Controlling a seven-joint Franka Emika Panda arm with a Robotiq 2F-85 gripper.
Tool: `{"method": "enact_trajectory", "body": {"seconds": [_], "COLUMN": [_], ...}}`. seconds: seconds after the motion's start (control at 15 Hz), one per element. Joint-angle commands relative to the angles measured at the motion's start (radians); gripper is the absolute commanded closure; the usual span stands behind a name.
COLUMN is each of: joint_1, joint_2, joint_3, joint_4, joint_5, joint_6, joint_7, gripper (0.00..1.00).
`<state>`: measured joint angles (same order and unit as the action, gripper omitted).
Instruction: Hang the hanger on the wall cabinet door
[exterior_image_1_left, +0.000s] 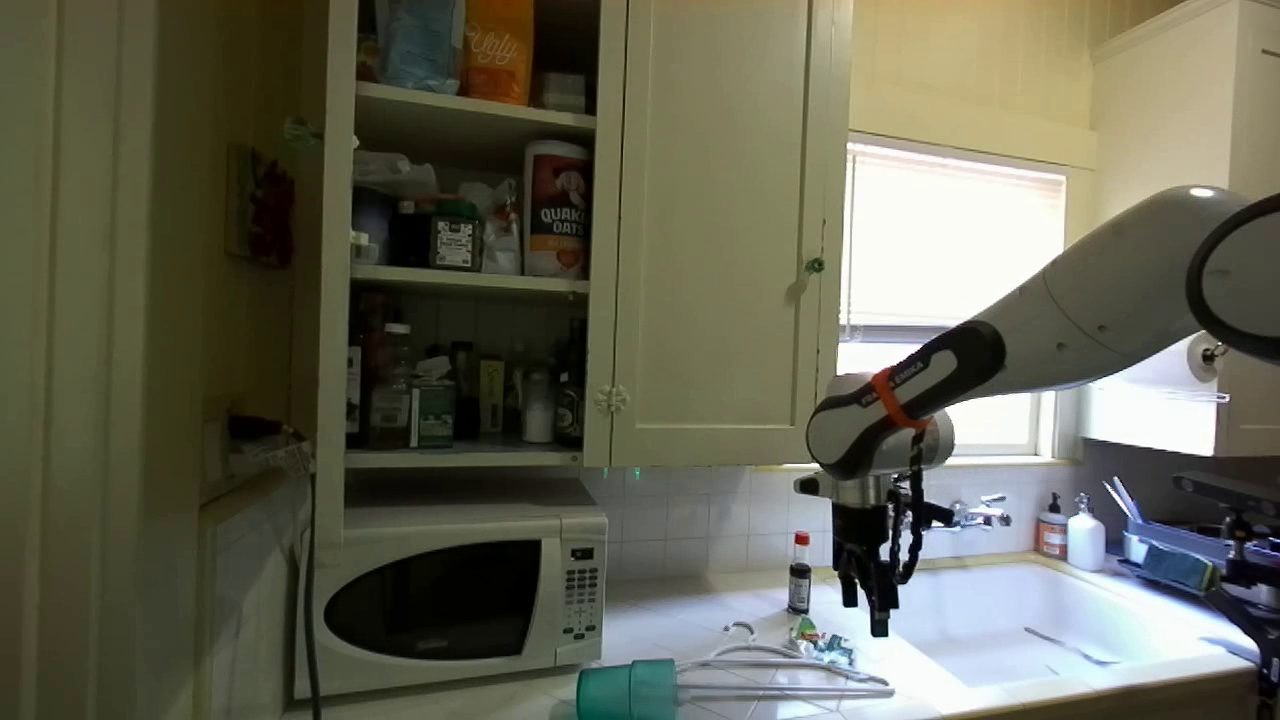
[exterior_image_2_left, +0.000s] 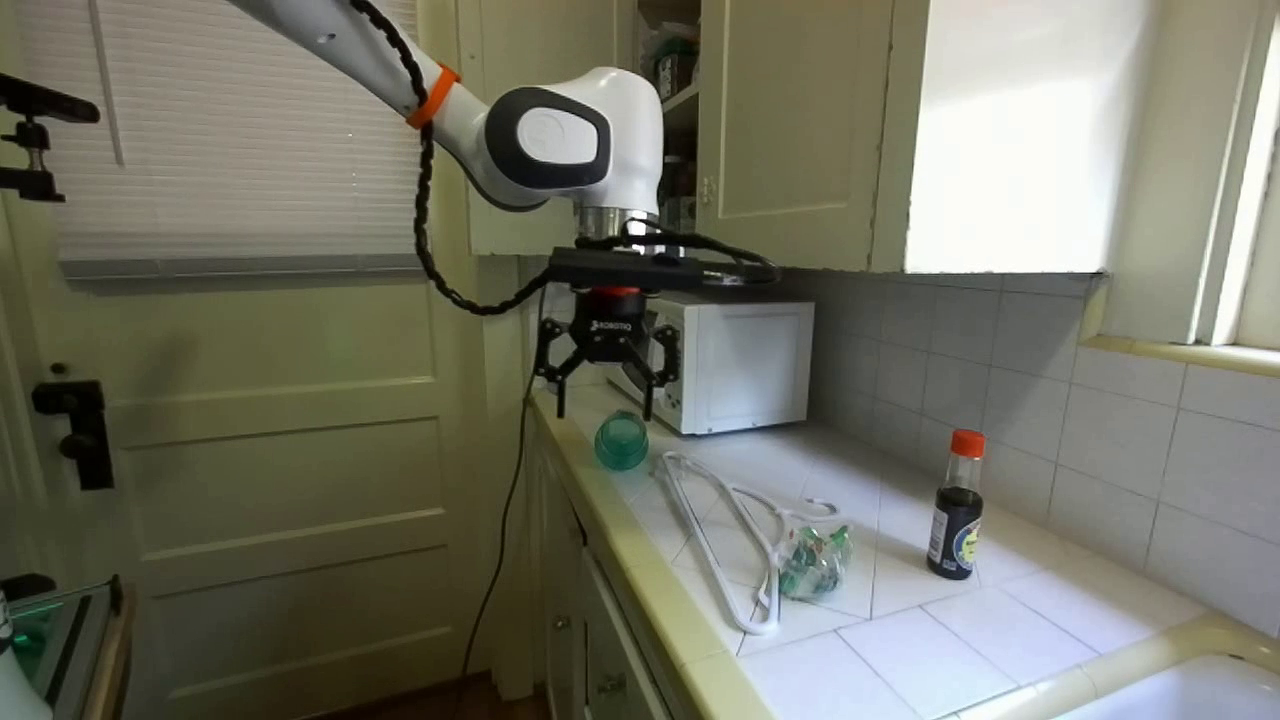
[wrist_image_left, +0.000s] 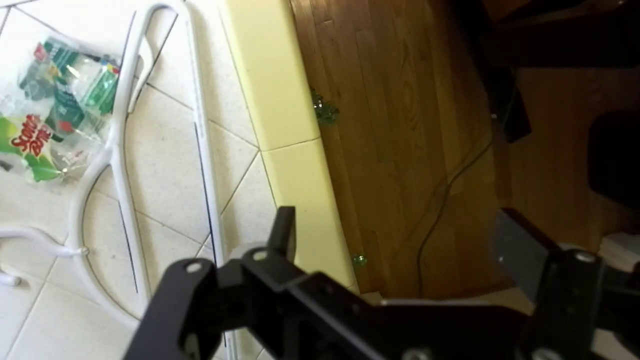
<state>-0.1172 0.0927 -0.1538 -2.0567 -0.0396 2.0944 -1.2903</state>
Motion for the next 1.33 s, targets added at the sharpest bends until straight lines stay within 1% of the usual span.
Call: {"method": "enact_trajectory", "body": {"seconds": [0.0, 0.13, 0.2, 0.33, 0.6, 0.67, 0.73, 0.87, 1.0, 1.27], "joint_1": [-0.021, -0.025, -0.030, -0.035, -0.039, -0.040, -0.048, -0.064, -0.070, -0.050], "joint_2": [0.138, 0.197, 0.124, 0.173, 0.203, 0.245, 0.263, 0.315, 0.372, 0.494], "joint_3": [0.012, 0.015, 0.025, 0.028, 0.033, 0.040, 0.053, 0.077, 0.089, 0.089], "joint_4": [0.126, 0.189, 0.114, 0.163, 0.190, 0.209, 0.213, 0.239, 0.280, 0.409], "joint_5": [-0.058, -0.068, -0.043, -0.051, -0.045, -0.030, -0.006, 0.040, 0.051, 0.005], "joint_6": [0.035, 0.034, 0.031, 0.031, 0.029, 0.041, 0.058, 0.079, 0.102, 0.133], "joint_7": [-0.046, -0.001, -0.022, -0.016, -0.020, -0.012, -0.039, -0.038, -0.016, 0.090], "gripper": [0.00, 0.00, 0.00, 0.00, 0.00, 0.00, 0.00, 0.00, 0.00, 0.00]}}
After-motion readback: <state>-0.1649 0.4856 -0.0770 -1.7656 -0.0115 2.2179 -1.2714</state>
